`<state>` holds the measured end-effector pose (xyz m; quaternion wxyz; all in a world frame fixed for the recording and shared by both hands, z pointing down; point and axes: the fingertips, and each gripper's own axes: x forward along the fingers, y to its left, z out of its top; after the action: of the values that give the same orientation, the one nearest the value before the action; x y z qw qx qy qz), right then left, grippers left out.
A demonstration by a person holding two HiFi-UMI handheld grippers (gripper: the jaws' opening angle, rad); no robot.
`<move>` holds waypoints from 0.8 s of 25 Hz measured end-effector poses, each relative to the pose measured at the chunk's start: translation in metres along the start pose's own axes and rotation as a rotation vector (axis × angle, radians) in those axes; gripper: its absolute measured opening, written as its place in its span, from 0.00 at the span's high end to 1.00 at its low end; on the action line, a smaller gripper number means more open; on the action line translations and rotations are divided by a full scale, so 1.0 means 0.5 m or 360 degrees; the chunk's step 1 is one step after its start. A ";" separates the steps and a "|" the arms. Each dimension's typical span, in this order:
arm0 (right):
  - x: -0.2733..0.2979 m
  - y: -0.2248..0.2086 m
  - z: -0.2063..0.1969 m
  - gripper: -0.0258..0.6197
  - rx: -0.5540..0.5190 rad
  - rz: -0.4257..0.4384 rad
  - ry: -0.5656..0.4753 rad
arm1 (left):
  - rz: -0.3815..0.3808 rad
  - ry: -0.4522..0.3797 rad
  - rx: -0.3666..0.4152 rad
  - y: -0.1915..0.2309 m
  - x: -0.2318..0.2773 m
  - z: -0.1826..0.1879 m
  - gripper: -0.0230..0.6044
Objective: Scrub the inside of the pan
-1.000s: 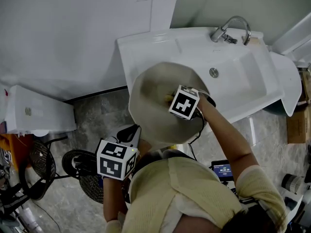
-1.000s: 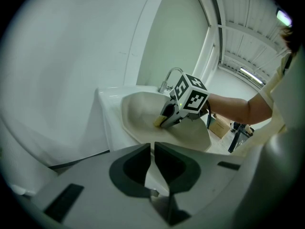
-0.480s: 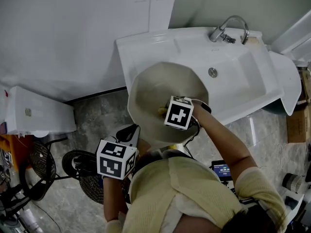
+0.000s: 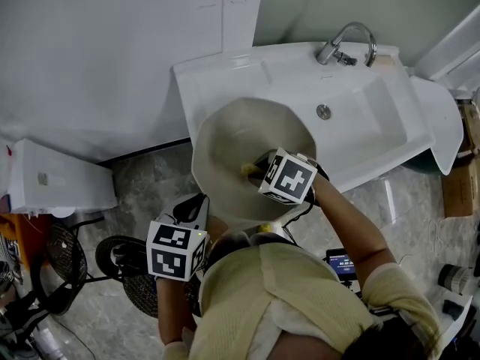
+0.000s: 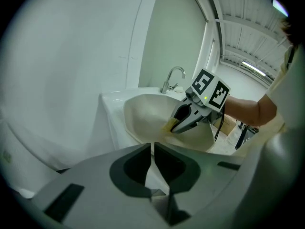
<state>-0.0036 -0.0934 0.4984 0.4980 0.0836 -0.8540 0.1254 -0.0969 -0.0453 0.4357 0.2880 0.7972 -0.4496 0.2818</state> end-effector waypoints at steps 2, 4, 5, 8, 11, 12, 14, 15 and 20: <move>-0.018 -0.003 0.010 0.85 0.0038 -0.0016 -0.0079 | 0.0008 -0.0028 -0.0015 0.004 -0.008 0.008 0.84; -0.038 -0.006 0.019 0.85 0.0076 -0.0038 -0.0152 | 0.0032 -0.0063 -0.0025 0.010 -0.018 0.020 0.84; -0.048 -0.007 0.023 0.85 0.0093 -0.0053 -0.0186 | 0.0051 -0.0085 -0.0030 0.013 -0.023 0.027 0.84; -0.078 -0.010 0.034 0.85 0.0157 -0.0076 -0.0308 | 0.0114 -0.0187 -0.0074 0.020 -0.037 0.052 0.84; -0.107 -0.010 0.043 0.85 0.0262 -0.0062 -0.0453 | 0.0135 -0.0319 -0.0144 0.022 -0.049 0.084 0.84; -0.116 -0.011 0.045 0.85 0.0296 -0.0067 -0.0498 | 0.0136 -0.0362 -0.0166 0.022 -0.053 0.093 0.84; -0.136 -0.015 0.047 0.85 0.0351 -0.0099 -0.0575 | 0.0137 -0.0440 -0.0199 0.021 -0.059 0.111 0.84; -0.146 -0.019 0.047 0.85 0.0374 -0.0120 -0.0610 | 0.0138 -0.0473 -0.0208 0.021 -0.061 0.118 0.84; -0.199 -0.032 0.049 0.85 0.0472 -0.0235 -0.0774 | 0.0144 -0.0570 -0.0228 0.017 -0.066 0.138 0.84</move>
<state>0.0292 -0.1142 0.4023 0.2687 0.2450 -0.9123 0.1887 -0.1054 -0.0797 0.3676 0.2466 0.7910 -0.5479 0.1153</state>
